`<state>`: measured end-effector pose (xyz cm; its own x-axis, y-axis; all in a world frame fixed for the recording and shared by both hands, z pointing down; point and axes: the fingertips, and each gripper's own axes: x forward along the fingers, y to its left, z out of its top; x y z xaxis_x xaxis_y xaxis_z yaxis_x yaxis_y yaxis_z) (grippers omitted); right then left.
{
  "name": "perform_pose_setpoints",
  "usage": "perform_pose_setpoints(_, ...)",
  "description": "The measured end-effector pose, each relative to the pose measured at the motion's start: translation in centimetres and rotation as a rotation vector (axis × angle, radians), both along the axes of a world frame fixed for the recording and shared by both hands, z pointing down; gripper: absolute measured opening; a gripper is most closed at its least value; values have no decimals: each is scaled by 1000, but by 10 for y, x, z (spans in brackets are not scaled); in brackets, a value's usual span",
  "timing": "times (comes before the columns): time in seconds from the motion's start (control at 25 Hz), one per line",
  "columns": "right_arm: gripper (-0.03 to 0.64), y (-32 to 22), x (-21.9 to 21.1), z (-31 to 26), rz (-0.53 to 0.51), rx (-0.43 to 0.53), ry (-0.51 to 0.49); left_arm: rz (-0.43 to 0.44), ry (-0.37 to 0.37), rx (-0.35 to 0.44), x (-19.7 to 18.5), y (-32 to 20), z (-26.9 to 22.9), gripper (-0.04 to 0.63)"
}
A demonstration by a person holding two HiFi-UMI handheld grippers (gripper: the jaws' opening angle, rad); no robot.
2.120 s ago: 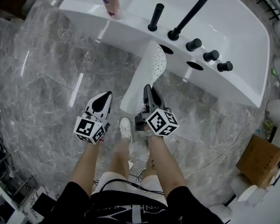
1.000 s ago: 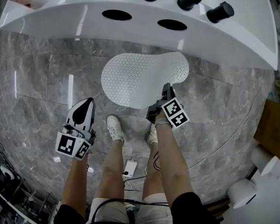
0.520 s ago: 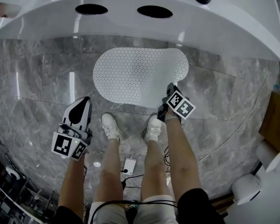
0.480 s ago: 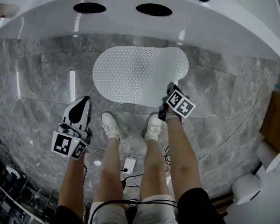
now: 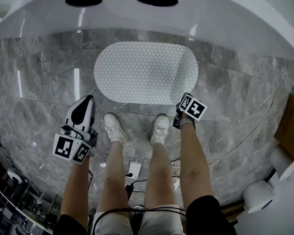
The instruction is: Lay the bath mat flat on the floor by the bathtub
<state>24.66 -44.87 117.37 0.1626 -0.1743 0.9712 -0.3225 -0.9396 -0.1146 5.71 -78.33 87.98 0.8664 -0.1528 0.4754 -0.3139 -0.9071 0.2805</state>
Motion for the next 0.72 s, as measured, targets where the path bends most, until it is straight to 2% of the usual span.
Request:
perform_pose_setpoints(0.16,44,30,-2,-4,8,-78,6,-11,8,4,-6,-3,-6,14)
perform_pose_setpoints(0.32,44,37,0,-16,53,-48,37,-31,20,5,-14,-4,-12,14)
perform_pose_setpoints(0.44,38,17,2,-39,17,81,108,-47,20,3,-21,-4,-17,14)
perform_pose_setpoints(0.56,33,-21,0,-78,-111,268,169,-51,18,5,-25,-4,-28,14)
perform_pose_setpoints(0.72,28,-67,6,-149,-268,453,264,-49,33,28,-23,-7,-50,14)
